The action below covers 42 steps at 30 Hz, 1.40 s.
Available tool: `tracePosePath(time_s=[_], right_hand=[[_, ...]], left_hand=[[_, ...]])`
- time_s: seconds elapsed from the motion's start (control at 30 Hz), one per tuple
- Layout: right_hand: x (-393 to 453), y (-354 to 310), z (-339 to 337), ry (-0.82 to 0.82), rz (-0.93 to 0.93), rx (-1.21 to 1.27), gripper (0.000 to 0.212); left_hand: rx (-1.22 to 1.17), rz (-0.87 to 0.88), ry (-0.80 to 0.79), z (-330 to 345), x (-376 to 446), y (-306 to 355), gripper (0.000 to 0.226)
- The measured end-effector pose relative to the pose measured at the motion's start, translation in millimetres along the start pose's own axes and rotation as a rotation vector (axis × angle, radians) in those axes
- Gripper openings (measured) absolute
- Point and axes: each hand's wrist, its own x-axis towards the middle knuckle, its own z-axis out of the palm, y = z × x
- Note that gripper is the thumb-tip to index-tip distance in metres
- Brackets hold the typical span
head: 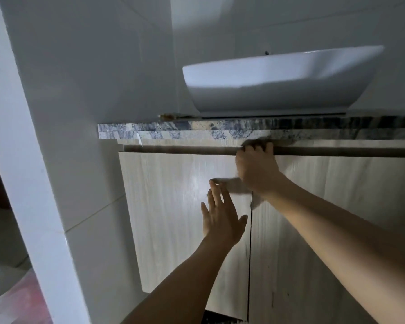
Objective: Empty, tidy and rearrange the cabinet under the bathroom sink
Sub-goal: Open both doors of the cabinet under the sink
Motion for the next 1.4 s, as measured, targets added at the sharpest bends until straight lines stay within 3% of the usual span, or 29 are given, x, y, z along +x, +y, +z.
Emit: tracePosePath(time_s=[0.17, 0.3, 0.4, 0.5, 0.7, 0.87, 1.0, 1.13, 1.33, 1.4], right_hand=[[-2, -6, -5, -0.028, 0.002, -0.019, 0.032], [-12, -1, -14, -0.050, -0.102, 0.051, 0.034], [-23, 3, -23, 0.012, -0.157, 0.093, 0.023], [-41, -3, -34, 0.043, -0.197, 0.138, 0.024], [-87, -41, -48, 0.142, -0.176, 0.553, 0.019], [-119, -85, -72, 0.183, -0.152, 0.747, 0.030], [-136, -130, -94, 0.190, -0.259, 0.874, 0.034], [-138, -180, -97, 0.133, -0.436, 1.043, 0.039], [-127, -258, -108, 0.146, -0.627, 0.987, 0.051], [-122, -277, -113, 0.152, -0.630, 0.965, 0.050]], left_hand=[[-0.020, -0.032, -0.059, -10, -4, 7, 0.105], [-0.034, -0.050, -0.072, -17, -15, 14, 0.111], [-0.078, -0.078, -0.076, -28, -27, 16, 0.114], [-0.121, -0.111, -0.067, -41, -45, 15, 0.116], [-0.216, -0.156, 0.078, -66, -92, -11, 0.113], [-0.284, -0.056, 0.092, -91, -133, -59, 0.113], [-0.439, 0.002, 0.069, -129, -165, -112, 0.112], [-0.494, -0.072, 0.081, -169, -198, -161, 0.090], [-0.387, -0.269, 0.164, -209, -223, -218, 0.012], [-0.369, -0.305, 0.223, -218, -225, -232, 0.011]])
